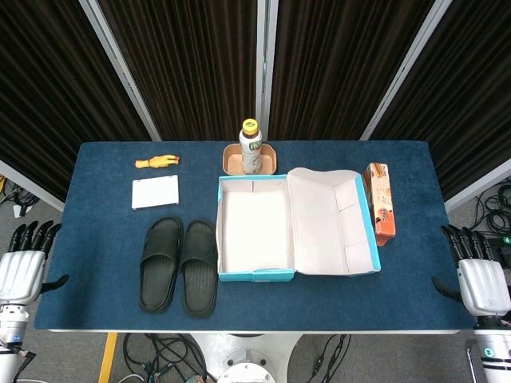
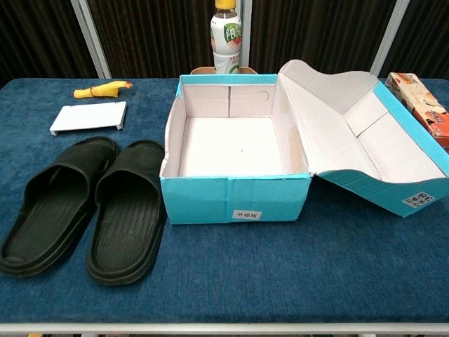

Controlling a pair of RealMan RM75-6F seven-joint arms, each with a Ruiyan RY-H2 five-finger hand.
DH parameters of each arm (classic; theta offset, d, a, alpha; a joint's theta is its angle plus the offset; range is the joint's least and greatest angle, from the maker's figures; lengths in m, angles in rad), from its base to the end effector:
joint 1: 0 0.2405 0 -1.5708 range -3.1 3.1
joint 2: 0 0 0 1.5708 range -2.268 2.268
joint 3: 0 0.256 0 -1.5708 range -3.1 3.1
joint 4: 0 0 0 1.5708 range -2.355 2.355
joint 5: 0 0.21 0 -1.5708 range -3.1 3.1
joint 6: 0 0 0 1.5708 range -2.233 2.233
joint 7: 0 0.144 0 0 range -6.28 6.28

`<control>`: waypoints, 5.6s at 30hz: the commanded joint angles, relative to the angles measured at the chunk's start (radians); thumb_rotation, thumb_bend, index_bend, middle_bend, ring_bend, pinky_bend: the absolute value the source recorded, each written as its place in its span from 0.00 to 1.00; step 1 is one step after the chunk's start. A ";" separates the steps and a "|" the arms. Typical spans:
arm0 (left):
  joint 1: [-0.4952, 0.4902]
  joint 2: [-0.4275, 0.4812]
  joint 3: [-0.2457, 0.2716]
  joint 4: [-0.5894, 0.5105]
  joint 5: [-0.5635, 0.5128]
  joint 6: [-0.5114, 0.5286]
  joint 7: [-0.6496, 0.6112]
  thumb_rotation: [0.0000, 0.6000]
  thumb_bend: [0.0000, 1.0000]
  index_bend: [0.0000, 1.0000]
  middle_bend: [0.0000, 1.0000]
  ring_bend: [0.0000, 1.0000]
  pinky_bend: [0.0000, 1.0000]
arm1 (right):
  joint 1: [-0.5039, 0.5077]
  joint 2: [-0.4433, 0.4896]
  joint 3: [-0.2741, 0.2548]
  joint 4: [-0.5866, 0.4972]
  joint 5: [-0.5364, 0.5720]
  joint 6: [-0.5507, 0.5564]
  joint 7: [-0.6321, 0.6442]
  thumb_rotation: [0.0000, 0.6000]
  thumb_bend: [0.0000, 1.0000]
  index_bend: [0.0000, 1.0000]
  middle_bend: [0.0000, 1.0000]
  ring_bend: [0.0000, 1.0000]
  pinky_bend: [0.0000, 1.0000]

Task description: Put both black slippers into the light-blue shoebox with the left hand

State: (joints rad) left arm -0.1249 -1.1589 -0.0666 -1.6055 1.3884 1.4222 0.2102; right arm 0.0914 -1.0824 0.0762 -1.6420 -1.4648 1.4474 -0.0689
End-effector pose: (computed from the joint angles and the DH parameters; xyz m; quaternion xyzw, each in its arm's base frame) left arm -0.3179 0.1963 0.1465 -0.6113 -0.3637 -0.3152 0.6282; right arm -0.3109 -0.1882 0.1687 0.6012 -0.3744 0.3616 0.6063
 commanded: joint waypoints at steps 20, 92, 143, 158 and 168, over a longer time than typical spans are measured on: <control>-0.111 0.080 -0.061 -0.118 0.074 -0.071 -0.061 1.00 0.00 0.14 0.07 0.15 0.30 | -0.006 0.039 0.003 0.017 -0.070 0.059 0.051 1.00 0.08 0.00 0.08 0.00 0.01; -0.736 -0.271 -0.053 0.011 -0.775 -0.619 -0.012 1.00 0.00 0.51 0.50 0.87 0.87 | -0.002 0.065 0.000 0.073 -0.060 0.043 0.168 1.00 0.09 0.00 0.08 0.00 0.04; -0.882 -0.748 -0.379 0.636 -0.248 -0.599 -0.908 1.00 0.00 0.45 0.49 0.68 0.76 | -0.011 0.168 0.018 -0.069 -0.026 0.053 0.048 1.00 0.09 0.00 0.08 0.00 0.04; -0.942 -0.952 -0.358 0.981 -0.206 -0.627 -1.006 1.00 0.00 0.45 0.49 0.68 0.74 | -0.015 0.176 0.014 -0.095 -0.014 0.047 0.022 1.00 0.09 0.00 0.08 0.00 0.04; -0.969 -1.026 -0.340 1.108 -0.170 -0.622 -1.043 1.00 0.00 0.45 0.50 0.68 0.74 | -0.018 0.178 0.016 -0.100 -0.005 0.045 0.016 1.00 0.09 0.00 0.08 0.00 0.04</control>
State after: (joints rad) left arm -1.0910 -2.1794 -0.4091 -0.5025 1.2142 0.7951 -0.8296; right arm 0.0733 -0.9041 0.0919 -1.7423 -1.4696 1.4926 -0.0526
